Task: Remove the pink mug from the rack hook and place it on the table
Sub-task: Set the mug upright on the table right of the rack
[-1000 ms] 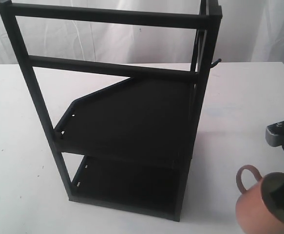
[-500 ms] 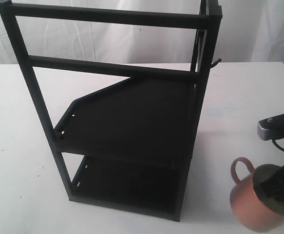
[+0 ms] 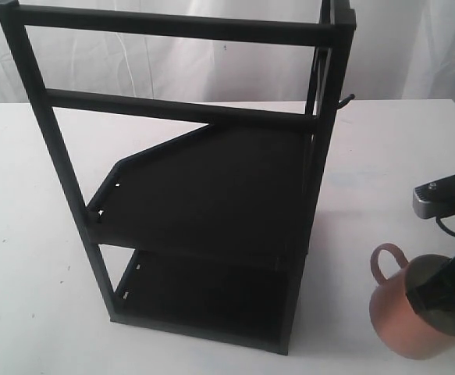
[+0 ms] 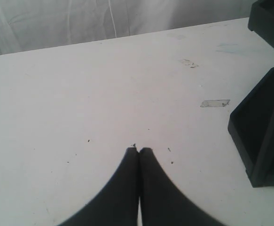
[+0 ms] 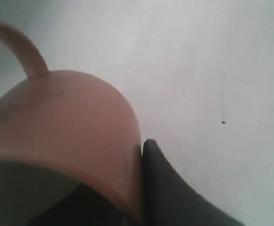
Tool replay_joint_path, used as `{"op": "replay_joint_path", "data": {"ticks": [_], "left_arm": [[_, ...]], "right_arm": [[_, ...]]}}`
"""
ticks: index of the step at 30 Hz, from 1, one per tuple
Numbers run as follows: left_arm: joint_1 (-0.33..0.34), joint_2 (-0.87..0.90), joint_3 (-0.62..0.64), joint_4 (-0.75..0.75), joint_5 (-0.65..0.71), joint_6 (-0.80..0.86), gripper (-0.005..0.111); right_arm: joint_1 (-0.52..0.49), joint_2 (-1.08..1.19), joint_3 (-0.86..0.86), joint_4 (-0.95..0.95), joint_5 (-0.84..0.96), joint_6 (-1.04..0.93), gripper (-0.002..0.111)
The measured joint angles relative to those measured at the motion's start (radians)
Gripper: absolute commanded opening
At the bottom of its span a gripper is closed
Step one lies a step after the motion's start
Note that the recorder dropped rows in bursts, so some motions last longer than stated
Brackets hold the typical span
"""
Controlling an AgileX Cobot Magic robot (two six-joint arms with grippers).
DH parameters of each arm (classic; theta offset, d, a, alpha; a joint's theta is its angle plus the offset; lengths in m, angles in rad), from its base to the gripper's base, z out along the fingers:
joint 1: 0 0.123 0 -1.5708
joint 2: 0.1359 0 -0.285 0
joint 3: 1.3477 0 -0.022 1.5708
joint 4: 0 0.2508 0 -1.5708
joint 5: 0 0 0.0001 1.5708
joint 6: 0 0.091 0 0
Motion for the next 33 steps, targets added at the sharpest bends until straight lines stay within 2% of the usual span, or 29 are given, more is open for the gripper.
{"op": "replay_joint_path", "data": {"ticks": [17, 33], "left_arm": [[0.0, 0.0, 0.0, 0.0, 0.0, 0.0, 0.0], [0.0, 0.0, 0.0, 0.0, 0.0, 0.0, 0.0]], "right_arm": [[0.0, 0.178, -0.048, -0.06, 0.043, 0.07, 0.0], [0.0, 0.186, -0.048, -0.062, -0.01, 0.073, 0.0]]}}
